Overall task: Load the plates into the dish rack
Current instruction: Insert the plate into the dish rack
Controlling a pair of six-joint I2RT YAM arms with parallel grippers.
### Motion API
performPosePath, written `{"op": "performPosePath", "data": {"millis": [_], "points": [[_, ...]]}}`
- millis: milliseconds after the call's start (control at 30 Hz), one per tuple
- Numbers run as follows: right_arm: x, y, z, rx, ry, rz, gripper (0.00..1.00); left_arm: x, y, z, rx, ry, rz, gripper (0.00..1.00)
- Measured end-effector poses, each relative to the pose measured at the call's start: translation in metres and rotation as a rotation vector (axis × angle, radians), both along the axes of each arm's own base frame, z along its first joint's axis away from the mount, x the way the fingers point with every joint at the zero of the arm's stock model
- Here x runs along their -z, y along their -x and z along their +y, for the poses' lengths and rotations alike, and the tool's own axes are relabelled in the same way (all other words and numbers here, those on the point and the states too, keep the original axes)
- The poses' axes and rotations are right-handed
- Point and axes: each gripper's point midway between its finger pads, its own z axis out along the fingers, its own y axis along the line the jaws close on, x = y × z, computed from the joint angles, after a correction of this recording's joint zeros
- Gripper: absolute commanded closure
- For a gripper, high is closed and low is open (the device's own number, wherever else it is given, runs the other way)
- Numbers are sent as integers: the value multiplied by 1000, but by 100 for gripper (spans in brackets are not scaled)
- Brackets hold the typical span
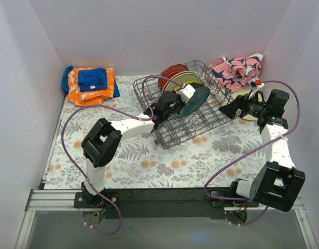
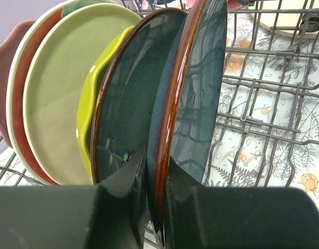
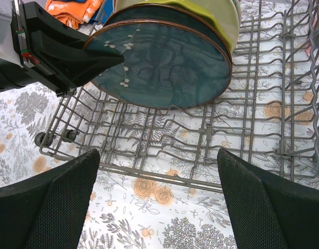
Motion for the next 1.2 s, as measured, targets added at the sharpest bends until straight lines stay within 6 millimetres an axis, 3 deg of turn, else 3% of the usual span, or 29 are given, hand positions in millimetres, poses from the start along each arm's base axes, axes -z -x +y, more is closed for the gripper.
{"op": "performPosePath", "data": {"millis": [67,100,200,333,467,900,1200], "points": [[0,0,0,0,0,0,2,0,0,0,-1,4,2,95],[0,0,0,0,0,0,2,0,0,0,-1,6,4,87],[0,0,0,0,0,0,2,0,0,-1,-5,17,11,84],[0,0,0,0,0,0,2,-17,-4,-4,-15,58,-21,77],[0,0,0,0,-1,1,2,-30,-5,-8,-19,96,-42,73],[0,0,0,1,-1,1,2,-40,-4,-11,-27,135,-41,60],[0,0,0,1,-2,2,2,-47,-1,-15,-23,163,-46,57]]}}
